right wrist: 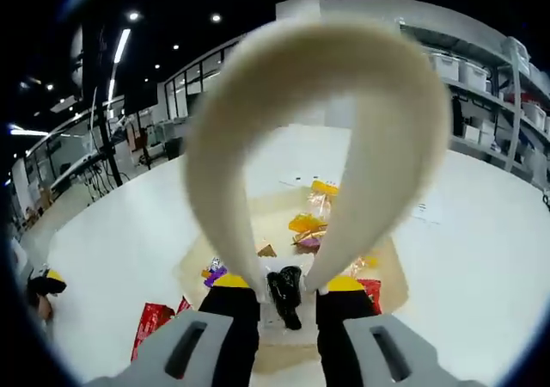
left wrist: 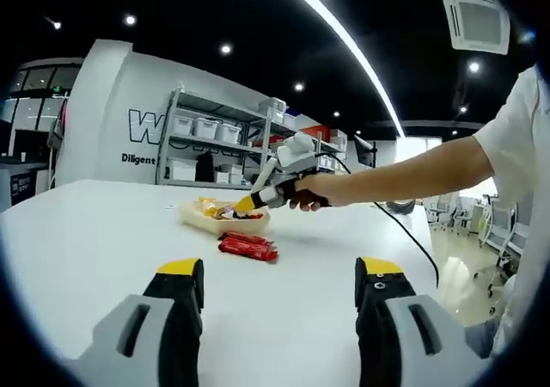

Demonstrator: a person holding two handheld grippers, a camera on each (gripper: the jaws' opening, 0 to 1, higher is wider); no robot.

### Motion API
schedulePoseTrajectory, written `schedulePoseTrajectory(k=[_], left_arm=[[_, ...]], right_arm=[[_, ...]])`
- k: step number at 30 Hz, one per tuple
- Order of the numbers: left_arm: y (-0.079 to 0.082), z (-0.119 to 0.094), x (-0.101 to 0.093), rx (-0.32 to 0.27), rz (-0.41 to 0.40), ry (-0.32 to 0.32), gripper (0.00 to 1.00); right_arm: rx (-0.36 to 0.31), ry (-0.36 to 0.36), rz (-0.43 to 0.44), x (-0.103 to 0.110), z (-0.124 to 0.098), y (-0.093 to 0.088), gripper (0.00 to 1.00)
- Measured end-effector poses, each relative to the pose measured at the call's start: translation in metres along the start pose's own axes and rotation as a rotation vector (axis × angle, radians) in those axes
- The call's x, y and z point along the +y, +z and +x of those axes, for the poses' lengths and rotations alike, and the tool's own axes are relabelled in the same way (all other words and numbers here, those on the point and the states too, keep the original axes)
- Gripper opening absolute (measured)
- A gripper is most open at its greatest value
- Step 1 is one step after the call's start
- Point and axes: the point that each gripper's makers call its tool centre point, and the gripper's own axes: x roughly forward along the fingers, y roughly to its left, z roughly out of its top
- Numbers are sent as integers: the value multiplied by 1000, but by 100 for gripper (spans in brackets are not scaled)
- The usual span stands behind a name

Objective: Place the target food into the container with the food tongs after gripping and lifting it, then release it inside without dropping or visibly crushing the food.

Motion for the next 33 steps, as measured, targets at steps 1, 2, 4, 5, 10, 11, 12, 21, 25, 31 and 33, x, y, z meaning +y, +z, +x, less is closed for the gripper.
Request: schedulePoseTrajectory(k=[1,2,4,5,10,11,12,21,25,31,33], left_arm=[[-4,1,0,22,15,8,70],[-7,2,-1,38,31,5,71],[-12,4,-4,62,59,-4,71],[-13,4,-5,68,73,-4,70],[-19,5,-4,98,88,2,70],[-21,6,-5,110,90,-1,70],[-24,6,-6,125,88,-15,70],[-25,5,-6,129,65,-8,69],[-24,4,-8,125,81,-15,69],[-23,4,-7,117,81,-13,68],[-23,4,-7,120,87,-5,68]], right_arm=[[-6,1,-1,0,-3,3,20],[-11,2,0,0,-5,6,20],[-25,10,0,2,-12,12,20],[-30,12,-3,3,-14,15,20],[-37,52,-79,19,-33,25,21],[-33,58,-89,22,-36,24,21],[-34,62,-87,25,-38,24,21],[50,157,-122,65,-61,-10,21],[85,210,-116,88,-63,-28,21],[105,235,-131,111,-47,-45,22],[96,233,-140,119,-45,-45,22]])
